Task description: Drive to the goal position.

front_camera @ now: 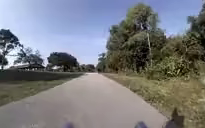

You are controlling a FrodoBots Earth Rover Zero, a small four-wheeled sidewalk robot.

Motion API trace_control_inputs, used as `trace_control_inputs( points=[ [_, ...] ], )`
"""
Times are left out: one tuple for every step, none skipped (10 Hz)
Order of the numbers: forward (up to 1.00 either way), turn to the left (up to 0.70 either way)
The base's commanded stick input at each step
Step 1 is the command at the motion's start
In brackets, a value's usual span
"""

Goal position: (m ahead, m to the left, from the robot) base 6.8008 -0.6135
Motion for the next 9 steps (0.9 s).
trace_control_inputs(
  points=[
    [1.0,0.13],
    [1.0,0.0],
    [1.0,0.02],
    [1.0,0.02],
    [1.0,0.01],
    [1.0,0.0],
    [1.0,0.0],
    [1.0,0.0],
    [1.0,0.01]
  ],
)
